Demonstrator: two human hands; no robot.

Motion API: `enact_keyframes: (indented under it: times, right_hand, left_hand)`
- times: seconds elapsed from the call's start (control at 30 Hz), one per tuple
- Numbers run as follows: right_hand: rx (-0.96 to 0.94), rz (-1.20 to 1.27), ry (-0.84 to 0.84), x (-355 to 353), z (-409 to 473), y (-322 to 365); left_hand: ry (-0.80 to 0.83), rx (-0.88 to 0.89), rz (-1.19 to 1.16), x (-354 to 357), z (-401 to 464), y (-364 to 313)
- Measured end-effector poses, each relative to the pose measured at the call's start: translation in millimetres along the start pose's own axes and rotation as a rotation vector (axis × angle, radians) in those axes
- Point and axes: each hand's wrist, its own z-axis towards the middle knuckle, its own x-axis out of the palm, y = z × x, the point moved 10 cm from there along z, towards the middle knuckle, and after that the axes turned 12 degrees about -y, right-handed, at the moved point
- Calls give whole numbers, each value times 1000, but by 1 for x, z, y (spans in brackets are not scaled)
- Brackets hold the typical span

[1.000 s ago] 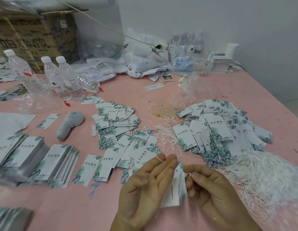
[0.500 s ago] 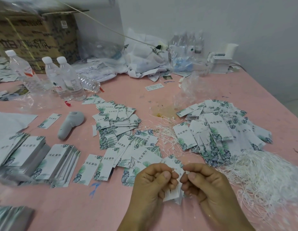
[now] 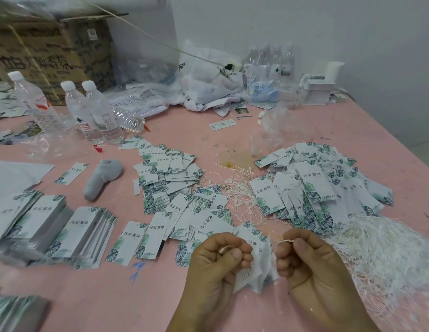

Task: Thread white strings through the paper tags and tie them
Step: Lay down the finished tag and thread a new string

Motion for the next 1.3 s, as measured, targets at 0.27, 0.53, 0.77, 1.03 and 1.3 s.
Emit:
enact_keyframes:
  times: [0.27, 0.53, 0.77, 1.03, 1.3]
  right_hand:
    - [212, 197, 380, 35, -18, -13]
    - [-55, -358, -26, -11, 4, -20]
    - [-250, -543, -94, -13, -1, -6]
    - [-372, -728, -121, -5, -9, 5]
    - [-446, -811, -134, -4, -11, 6]
  left_hand:
    - [228, -177, -134, 16, -18, 5]
    - [6, 87, 410, -5, -3, 8]
    - [-75, 207, 469, -13, -2, -5]
    - [79, 229, 651, 2, -5, 4]
    - [89, 266, 735, 5, -6, 4]
